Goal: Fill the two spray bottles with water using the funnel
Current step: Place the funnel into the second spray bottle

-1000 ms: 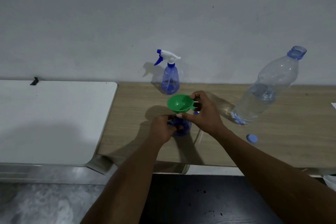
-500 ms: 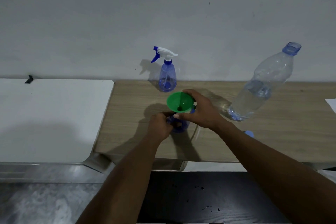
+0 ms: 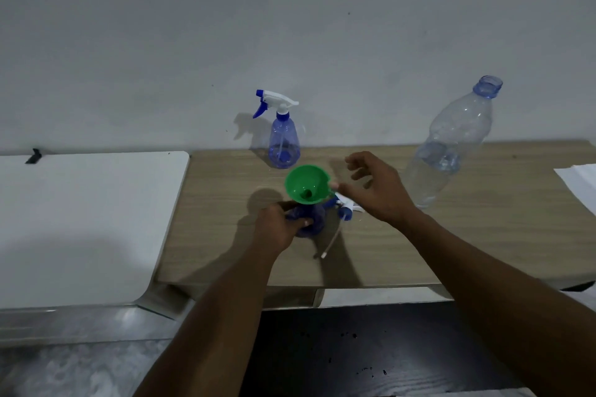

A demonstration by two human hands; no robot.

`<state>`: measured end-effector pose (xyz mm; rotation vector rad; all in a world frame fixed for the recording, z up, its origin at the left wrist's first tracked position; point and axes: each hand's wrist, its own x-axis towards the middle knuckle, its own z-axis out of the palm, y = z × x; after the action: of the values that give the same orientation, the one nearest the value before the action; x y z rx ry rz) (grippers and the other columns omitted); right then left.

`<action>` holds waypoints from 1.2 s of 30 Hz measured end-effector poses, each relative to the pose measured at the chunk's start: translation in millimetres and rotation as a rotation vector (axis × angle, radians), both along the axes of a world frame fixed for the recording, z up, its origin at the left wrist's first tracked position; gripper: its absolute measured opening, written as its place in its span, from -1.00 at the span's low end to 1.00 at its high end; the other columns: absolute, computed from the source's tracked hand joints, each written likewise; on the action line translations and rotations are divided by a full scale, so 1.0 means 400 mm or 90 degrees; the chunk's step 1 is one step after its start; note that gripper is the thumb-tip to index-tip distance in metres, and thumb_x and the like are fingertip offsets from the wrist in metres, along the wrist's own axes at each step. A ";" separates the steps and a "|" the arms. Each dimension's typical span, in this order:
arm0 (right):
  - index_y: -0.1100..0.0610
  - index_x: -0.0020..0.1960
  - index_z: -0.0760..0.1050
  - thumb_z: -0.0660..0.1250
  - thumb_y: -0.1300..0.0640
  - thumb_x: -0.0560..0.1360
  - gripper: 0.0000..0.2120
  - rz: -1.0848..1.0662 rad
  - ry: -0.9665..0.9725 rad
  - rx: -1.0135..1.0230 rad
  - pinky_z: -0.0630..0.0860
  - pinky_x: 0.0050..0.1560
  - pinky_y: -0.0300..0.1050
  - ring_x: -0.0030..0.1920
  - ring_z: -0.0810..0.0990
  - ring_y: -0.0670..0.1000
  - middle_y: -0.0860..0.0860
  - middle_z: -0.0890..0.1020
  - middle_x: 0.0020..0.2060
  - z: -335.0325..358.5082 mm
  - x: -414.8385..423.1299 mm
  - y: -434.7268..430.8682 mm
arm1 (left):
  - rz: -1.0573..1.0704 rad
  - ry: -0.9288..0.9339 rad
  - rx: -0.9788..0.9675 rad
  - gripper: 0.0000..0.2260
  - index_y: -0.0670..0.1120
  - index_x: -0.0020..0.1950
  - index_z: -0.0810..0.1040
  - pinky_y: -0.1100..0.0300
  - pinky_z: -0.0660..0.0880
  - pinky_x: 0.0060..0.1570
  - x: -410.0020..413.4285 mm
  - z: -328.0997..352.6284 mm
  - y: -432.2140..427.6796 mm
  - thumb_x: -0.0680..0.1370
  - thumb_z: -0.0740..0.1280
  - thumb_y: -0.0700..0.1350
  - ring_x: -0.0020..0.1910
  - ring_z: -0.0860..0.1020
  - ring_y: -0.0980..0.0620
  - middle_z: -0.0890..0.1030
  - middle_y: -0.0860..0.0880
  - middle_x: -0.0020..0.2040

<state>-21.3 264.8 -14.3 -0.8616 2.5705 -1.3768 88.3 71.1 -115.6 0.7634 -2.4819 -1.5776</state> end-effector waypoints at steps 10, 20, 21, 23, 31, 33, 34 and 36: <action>0.15 -0.08 0.38 0.40 0.01 0.49 -0.74 -0.434 0.230 -0.155 0.48 -0.13 0.02 -0.17 0.46 0.03 0.01 0.46 -0.18 0.034 -0.059 0.182 | -0.023 0.010 -0.032 -0.63 -0.03 0.16 0.68 0.09 0.60 -0.04 -0.027 0.017 0.020 0.37 0.61 -0.07 -0.19 0.67 0.04 0.70 0.00 -0.21; 0.04 0.37 0.23 0.55 -0.26 0.25 -0.14 -0.497 -0.044 -0.251 0.48 0.32 0.05 0.25 0.50 0.02 -0.01 0.45 0.27 -0.008 -0.118 0.171 | -0.009 0.004 0.039 -0.64 0.25 -0.11 0.64 -0.12 0.63 0.02 -0.039 -0.012 0.010 0.13 0.57 0.20 -0.15 0.71 0.00 0.74 0.02 -0.19; 0.01 0.37 0.23 0.55 -0.28 0.24 -0.13 -0.498 -0.047 -0.242 0.48 0.31 0.08 0.25 0.51 0.03 -0.03 0.47 0.27 -0.007 -0.126 0.172 | -0.009 0.006 0.038 -0.62 0.24 -0.10 0.65 -0.12 0.63 0.02 -0.040 -0.016 0.009 0.12 0.56 0.22 -0.15 0.71 0.01 0.74 0.02 -0.18; -0.04 0.37 0.24 0.55 -0.33 0.19 -0.10 -0.504 -0.047 -0.225 0.47 0.31 0.12 0.27 0.50 0.05 -0.06 0.50 0.25 -0.001 -0.145 0.180 | -0.013 0.006 0.033 -0.57 0.17 -0.02 0.67 -0.10 0.63 0.02 -0.041 -0.017 0.010 0.14 0.56 0.20 -0.16 0.70 0.03 0.74 0.03 -0.16; 0.12 0.19 0.32 0.64 -0.16 0.20 -0.23 -0.435 -0.012 -0.163 0.50 0.12 -0.11 0.15 0.55 0.03 -0.03 0.57 0.11 0.038 -0.175 0.200 | -0.017 -0.001 0.006 -0.64 0.01 0.08 0.69 -0.04 0.62 0.05 -0.042 -0.002 0.018 0.32 0.63 -0.05 -0.14 0.69 0.02 0.73 -0.01 -0.13; 0.14 0.20 0.31 0.65 -0.11 0.22 -0.24 -0.381 0.001 -0.158 0.51 0.12 -0.11 0.15 0.58 0.02 -0.03 0.60 0.12 0.041 -0.170 0.188 | -0.018 -0.006 -0.016 -0.63 -0.03 0.12 0.69 0.07 0.61 0.01 -0.040 0.000 0.018 0.34 0.62 -0.07 -0.19 0.66 0.06 0.71 0.01 -0.16; 0.13 0.21 0.29 0.66 -0.09 0.23 -0.24 -0.350 0.006 -0.153 0.53 0.14 -0.06 0.13 0.60 0.02 -0.03 0.62 0.10 0.043 -0.167 0.181 | -0.019 -0.007 -0.020 -0.64 -0.02 0.11 0.69 0.09 0.61 -0.02 -0.039 0.004 0.019 0.34 0.62 -0.06 -0.22 0.65 0.08 0.70 0.02 -0.18; 0.09 0.24 0.27 0.67 -0.06 0.22 -0.22 -0.285 0.004 -0.124 0.54 0.14 -0.02 0.08 0.63 0.00 -0.04 0.65 0.05 0.050 -0.166 0.168 | -0.019 -0.007 -0.013 -0.69 0.08 0.03 0.68 0.05 0.62 -0.01 -0.037 0.003 0.016 0.33 0.62 -0.04 -0.21 0.67 0.06 0.72 0.02 -0.18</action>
<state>-87.6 332.0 5.8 -0.3113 2.7798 -1.7595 73.7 77.7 -114.6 0.7369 -2.5246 -1.5583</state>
